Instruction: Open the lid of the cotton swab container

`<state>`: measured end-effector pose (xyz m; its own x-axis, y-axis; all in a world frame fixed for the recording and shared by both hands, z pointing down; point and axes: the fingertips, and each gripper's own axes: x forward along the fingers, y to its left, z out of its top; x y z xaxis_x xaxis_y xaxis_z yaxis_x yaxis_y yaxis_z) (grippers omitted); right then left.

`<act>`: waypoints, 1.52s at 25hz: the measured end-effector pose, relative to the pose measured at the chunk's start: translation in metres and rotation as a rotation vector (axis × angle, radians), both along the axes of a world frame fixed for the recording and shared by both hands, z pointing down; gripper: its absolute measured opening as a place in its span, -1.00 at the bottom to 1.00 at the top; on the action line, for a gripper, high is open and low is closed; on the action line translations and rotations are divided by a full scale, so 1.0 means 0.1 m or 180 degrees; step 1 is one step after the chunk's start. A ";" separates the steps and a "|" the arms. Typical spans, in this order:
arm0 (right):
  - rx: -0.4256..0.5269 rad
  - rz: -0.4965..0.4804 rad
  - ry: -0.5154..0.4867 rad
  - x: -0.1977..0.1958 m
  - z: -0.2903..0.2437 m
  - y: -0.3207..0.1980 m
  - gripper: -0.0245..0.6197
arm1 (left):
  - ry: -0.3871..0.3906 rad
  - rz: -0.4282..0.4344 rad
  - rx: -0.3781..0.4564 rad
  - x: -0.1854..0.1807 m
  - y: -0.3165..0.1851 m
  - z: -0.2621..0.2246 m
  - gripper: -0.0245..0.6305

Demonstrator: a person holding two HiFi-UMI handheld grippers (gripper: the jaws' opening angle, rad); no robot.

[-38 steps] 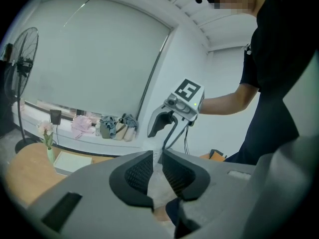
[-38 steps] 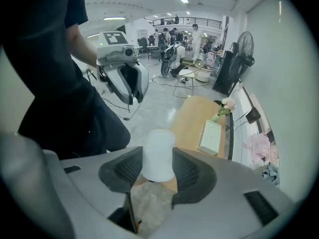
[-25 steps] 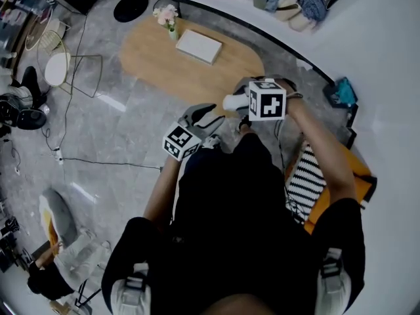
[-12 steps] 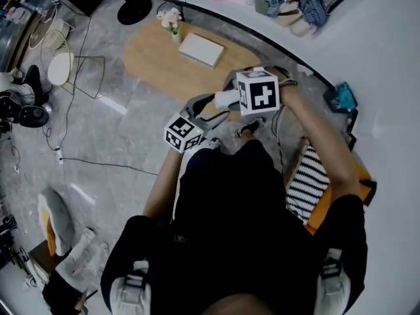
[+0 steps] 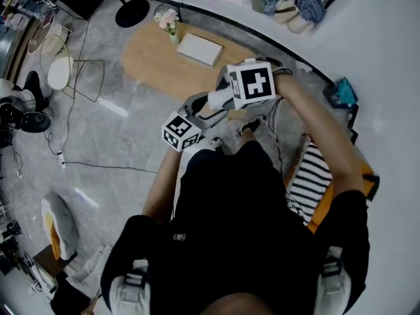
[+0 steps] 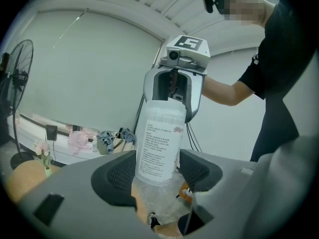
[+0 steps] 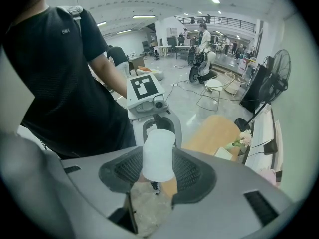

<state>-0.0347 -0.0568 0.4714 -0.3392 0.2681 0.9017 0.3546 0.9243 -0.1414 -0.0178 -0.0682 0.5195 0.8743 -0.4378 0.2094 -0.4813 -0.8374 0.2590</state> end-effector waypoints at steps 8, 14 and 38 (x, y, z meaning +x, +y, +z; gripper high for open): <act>-0.0115 -0.0008 -0.0063 -0.11 -0.01 0.12 -0.38 | -0.0050 0.0161 0.0100 0.06 0.06 -0.04 -0.18; -0.0160 -0.0008 -0.0101 -0.14 -0.02 0.10 -0.38 | -0.0013 0.0261 0.0173 0.07 0.11 -0.07 -0.23; -0.0579 -0.0009 0.0108 0.16 -0.04 0.35 -0.39 | -0.0377 0.0662 0.0475 0.41 0.39 -0.02 -0.31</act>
<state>-0.0185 -0.0221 0.4672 -0.3083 0.4286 0.8493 0.3493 0.8814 -0.3180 0.0229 -0.0297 0.5178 0.9219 -0.2853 0.2622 -0.3148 -0.9460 0.0776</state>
